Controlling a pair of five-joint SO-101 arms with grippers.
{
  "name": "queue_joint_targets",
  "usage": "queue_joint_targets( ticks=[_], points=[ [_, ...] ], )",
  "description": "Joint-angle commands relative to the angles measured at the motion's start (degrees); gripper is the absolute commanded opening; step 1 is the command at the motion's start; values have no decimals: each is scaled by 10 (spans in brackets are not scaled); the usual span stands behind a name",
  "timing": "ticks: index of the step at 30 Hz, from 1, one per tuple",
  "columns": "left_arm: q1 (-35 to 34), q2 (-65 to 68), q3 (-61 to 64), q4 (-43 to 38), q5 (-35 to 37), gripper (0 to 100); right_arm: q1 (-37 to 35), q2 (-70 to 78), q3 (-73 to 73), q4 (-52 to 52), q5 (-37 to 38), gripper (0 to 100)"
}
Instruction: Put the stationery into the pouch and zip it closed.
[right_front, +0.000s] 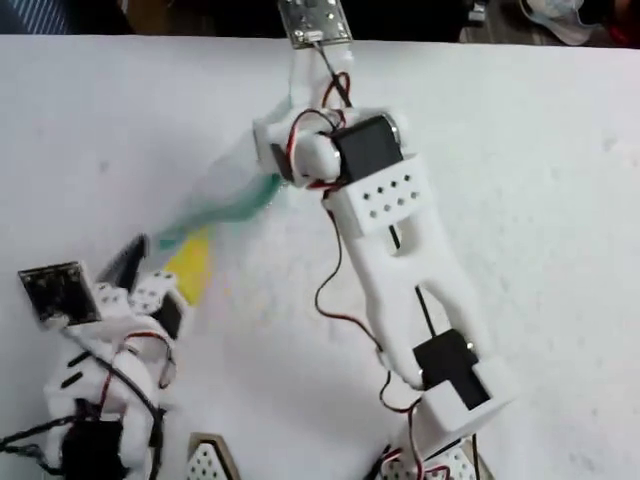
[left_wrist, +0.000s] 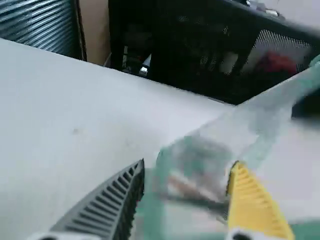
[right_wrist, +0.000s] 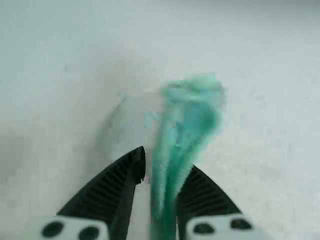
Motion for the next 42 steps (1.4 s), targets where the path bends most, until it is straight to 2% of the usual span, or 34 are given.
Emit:
queue_joint_targets(
  ticks=[1, 4, 7, 11, 17, 23, 31, 38, 42],
  points=[
    [9, 4, -33, -6, 10, 282, 65, 6, 37, -64, 18, 17],
    [60, 4, -32, -6, -33, 282, 96, 28, 47, -111, 20, 17],
    [89, 4, -31, -7, -77, 282, 101, 49, 50, -112, 20, 17],
    [69, 4, -26, -12, -57, 282, 101, 65, 72, -73, 15, 17],
    [27, 4, 25, -78, -17, 282, 104, 55, 193, -64, 20, 17],
    [26, 4, 51, -113, -12, 282, 104, 41, 328, -171, 40, 17],
    [27, 4, 56, -113, -11, 282, 136, 43, 458, -327, 40, 17],
    [27, 4, 56, -113, -11, 282, 204, 44, 470, -339, 40, 17],
    [27, 4, 57, -113, -11, 282, 211, 58, 476, -341, 49, 18]
  ],
)
